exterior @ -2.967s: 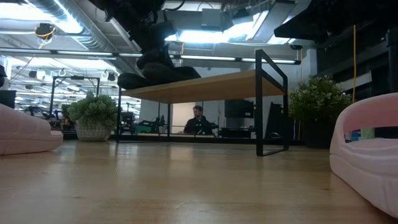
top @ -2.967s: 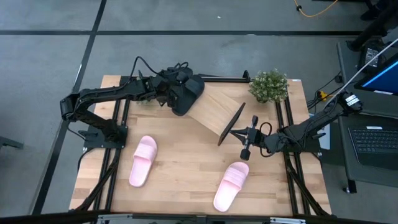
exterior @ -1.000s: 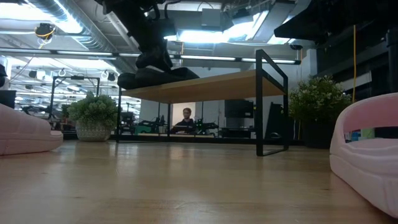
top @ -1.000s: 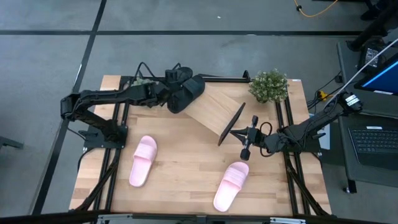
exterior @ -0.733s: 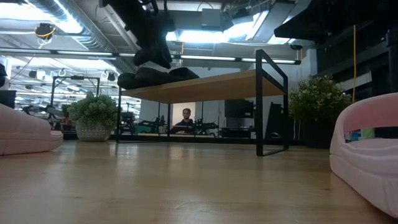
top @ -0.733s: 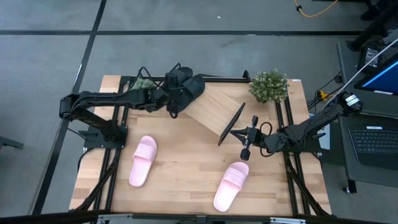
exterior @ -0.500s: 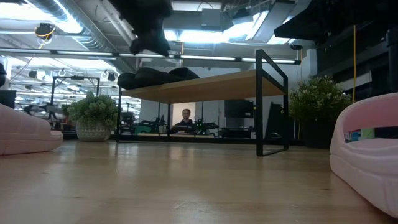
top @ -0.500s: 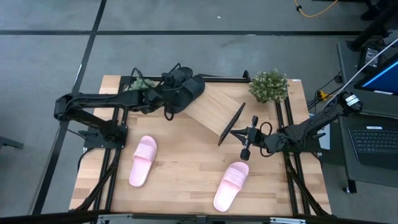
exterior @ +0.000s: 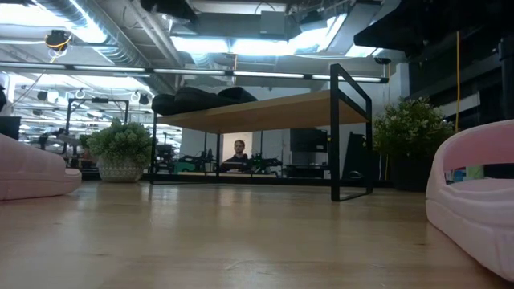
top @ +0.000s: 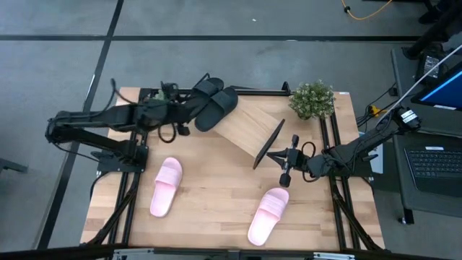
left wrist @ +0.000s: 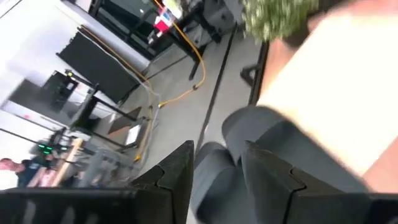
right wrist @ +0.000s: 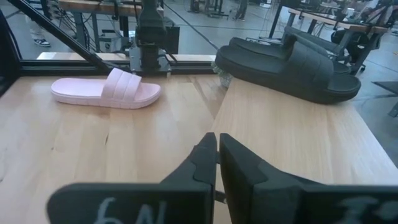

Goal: Pick and place slides into the shelf
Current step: Put the left pink slide on the shelf

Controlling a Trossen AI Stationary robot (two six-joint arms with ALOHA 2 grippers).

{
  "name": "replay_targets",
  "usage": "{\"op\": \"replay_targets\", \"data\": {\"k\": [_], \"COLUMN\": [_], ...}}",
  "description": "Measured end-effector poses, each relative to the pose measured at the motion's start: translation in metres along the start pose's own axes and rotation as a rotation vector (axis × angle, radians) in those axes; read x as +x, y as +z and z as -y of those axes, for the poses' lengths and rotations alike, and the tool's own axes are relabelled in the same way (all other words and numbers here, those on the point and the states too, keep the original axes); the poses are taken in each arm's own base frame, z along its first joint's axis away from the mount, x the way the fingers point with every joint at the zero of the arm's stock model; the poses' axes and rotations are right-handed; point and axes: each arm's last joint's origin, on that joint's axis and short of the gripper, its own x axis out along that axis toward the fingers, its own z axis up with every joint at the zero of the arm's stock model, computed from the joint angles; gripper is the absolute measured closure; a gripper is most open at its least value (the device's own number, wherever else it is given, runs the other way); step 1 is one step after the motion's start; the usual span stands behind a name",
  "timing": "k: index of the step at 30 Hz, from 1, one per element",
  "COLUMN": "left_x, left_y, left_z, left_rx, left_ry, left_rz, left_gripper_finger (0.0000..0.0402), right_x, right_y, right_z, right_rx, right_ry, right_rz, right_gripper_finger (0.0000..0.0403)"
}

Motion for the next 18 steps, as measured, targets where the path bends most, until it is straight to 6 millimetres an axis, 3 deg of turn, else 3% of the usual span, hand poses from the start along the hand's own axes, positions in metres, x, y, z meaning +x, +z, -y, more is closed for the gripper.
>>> {"op": "replay_targets", "data": {"k": [8,18], "left_x": [-0.03,-0.035], "left_y": [-0.011,-0.013], "left_z": [-0.002,0.013], "left_rx": [-0.183,-0.246], "left_ry": [-0.083,-0.299], "left_rz": [0.004,0.014], "left_gripper_finger": [0.0289,0.0292], "right_x": [0.0,0.0], "right_y": [0.001,0.001], "right_z": [0.0,0.0], "right_rx": [0.007,0.011], "right_ry": [0.002,0.002], "right_rz": [0.009,0.009], "right_gripper_finger": [0.038,0.0379]}}
